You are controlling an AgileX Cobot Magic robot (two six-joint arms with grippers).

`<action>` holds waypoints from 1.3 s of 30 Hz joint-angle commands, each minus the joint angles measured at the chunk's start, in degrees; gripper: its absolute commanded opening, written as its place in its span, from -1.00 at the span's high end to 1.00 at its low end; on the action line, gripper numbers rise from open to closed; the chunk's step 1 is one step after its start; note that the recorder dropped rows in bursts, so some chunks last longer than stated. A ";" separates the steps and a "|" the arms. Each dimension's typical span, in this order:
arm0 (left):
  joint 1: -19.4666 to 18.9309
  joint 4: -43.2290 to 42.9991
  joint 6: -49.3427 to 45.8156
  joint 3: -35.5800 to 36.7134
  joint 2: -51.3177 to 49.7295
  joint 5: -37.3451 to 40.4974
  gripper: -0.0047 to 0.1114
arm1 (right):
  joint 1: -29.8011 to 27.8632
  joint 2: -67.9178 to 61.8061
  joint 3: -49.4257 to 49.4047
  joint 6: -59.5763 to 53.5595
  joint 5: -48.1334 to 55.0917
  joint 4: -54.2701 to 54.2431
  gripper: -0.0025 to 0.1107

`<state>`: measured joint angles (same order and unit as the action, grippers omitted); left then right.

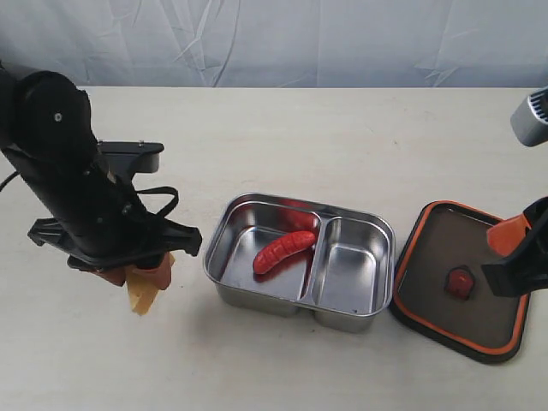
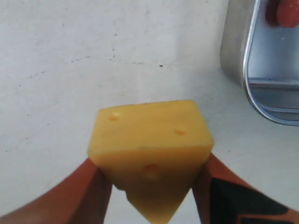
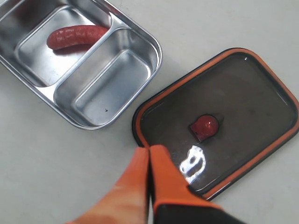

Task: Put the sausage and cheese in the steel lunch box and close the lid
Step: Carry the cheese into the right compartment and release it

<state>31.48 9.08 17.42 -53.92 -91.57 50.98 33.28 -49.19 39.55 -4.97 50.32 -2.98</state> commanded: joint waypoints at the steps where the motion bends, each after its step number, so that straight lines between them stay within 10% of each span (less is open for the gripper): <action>1: 0.12 1.40 0.35 -0.53 3.84 -0.11 0.92 | 0.03 0.26 0.42 0.04 0.30 0.35 0.96; 11: 1.40 21.27 -14.07 -4.75 6.10 -6.28 0.92 | 0.03 0.37 0.42 4.97 -0.16 4.54 0.96; 39: 15.01 27.42 -21.26 -21.10 -14.06 -15.09 0.91 | 0.03 8.91 0.42 18.53 5.68 20.94 0.96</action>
<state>46.21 35.28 -3.49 -74.20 -104.33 36.55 33.28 -40.63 39.55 13.15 55.30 16.67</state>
